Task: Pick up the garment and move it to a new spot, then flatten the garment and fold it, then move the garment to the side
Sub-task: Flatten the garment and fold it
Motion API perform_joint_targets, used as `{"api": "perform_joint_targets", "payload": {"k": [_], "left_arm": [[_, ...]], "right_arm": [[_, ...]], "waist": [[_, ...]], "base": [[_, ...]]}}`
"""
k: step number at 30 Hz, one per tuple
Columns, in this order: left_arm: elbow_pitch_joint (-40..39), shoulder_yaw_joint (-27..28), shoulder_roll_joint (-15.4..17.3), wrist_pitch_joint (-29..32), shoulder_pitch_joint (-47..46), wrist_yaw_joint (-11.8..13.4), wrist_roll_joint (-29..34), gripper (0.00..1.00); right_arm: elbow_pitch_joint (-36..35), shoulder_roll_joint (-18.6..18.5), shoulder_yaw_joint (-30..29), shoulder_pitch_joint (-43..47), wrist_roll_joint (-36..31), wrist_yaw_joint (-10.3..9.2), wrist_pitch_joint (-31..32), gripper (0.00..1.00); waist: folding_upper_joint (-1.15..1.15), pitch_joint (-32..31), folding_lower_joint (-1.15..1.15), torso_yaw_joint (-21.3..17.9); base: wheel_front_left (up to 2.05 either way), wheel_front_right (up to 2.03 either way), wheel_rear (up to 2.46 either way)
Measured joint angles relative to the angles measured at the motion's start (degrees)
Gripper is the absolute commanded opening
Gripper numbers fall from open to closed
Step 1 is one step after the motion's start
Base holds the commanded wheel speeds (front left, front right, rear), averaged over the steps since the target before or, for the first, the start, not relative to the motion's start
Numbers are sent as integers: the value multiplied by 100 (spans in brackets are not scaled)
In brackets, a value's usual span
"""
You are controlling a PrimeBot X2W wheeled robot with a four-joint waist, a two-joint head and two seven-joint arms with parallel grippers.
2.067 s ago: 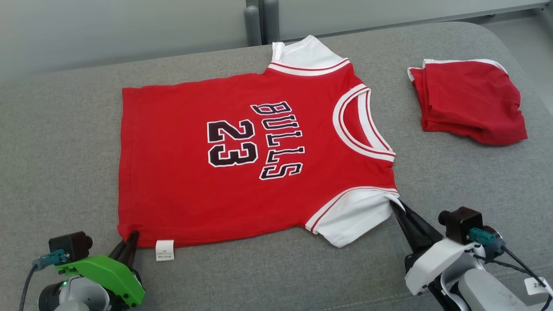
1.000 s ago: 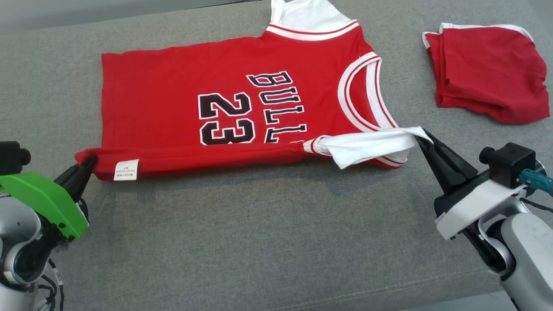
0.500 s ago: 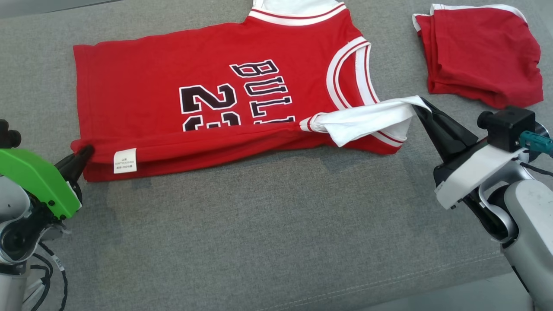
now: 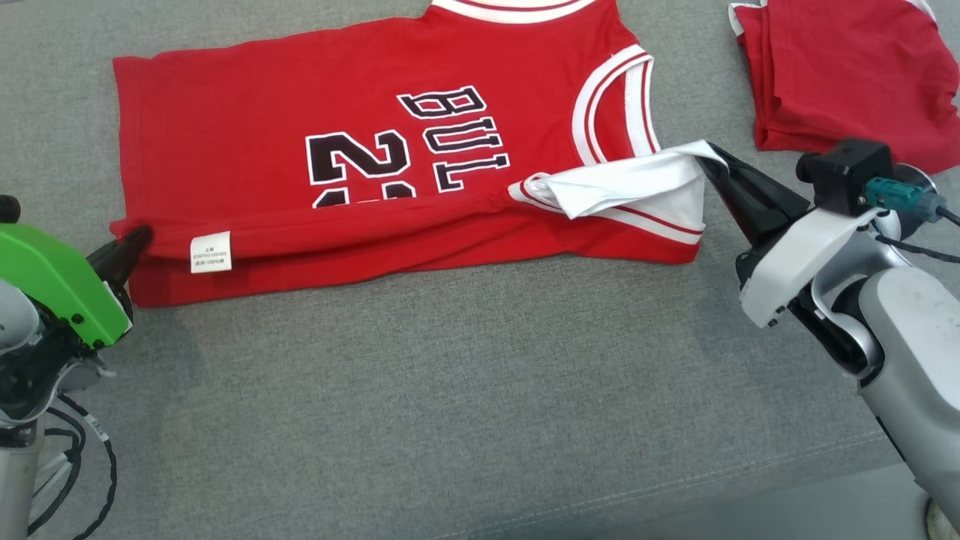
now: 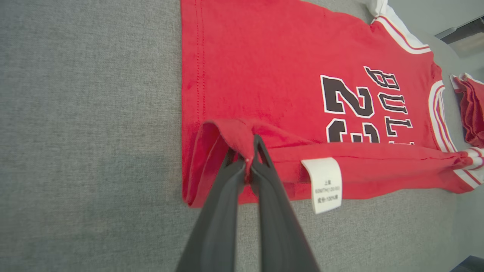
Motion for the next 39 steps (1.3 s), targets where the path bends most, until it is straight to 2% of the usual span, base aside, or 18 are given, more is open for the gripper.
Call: {"api": "perform_joint_targets", "payload": {"k": [8, 25, 27, 28, 29, 30, 31, 36, 37, 39], "left_arm": [[145, 9, -37, 59, -296, 48, 35, 0], [617, -55, -194, -29, -703, 99, 344, 0], [655, -42, -229, -65, -778, 142, 355, 0], [682, 8, -285, -109, -792, 142, 349, 1], [727, 44, -336, -141, -801, 142, 335, 13], [762, 52, -361, -152, -810, 143, 332, 25], [778, 53, -369, -153, -814, 143, 332, 32], [892, 76, -376, -204, -836, 147, 347, 91], [920, 82, -380, -214, -836, 147, 347, 100], [942, 102, -381, -263, -839, 148, 370, 100]], "right_arm": [[170, 103, 141, -569, -11, 1, 62, 0], [738, 211, 460, -1024, -12, 1, 19, 0], [786, 223, 479, -1074, -32, 1, 1, 18], [816, 226, 495, -1098, -37, 2, -14, 38], [840, 236, 499, -1119, -38, 2, -51, 51], [860, 247, 499, -1141, -38, 2, -80, 87], [882, 261, 501, -1154, -41, 2, -100, 100], [987, 320, 512, -1199, -97, 2, -321, 100], [1015, 320, 511, -1232, -99, 2, -353, 100], [1048, 321, 482, -1290, -145, 2, -459, 100]], "waist": [[0, 243, 0, -35], [0, 509, 0, -89], [0, 527, 0, -87], [0, 535, 0, -86], [0, 542, 0, -85], [0, 550, 0, -83], [0, 558, 0, -82], [0, 591, 0, -80], [0, 597, 0, -81], [0, 610, 0, -83]], "base": [[0, 0, 0], [0, 0, 0], [0, 0, 0], [0, 0, 0], [0, 0, 0], [0, 0, 0], [0, 0, 0], [0, 0, 0], [0, 0, 0], [0, 0, 0]]}}
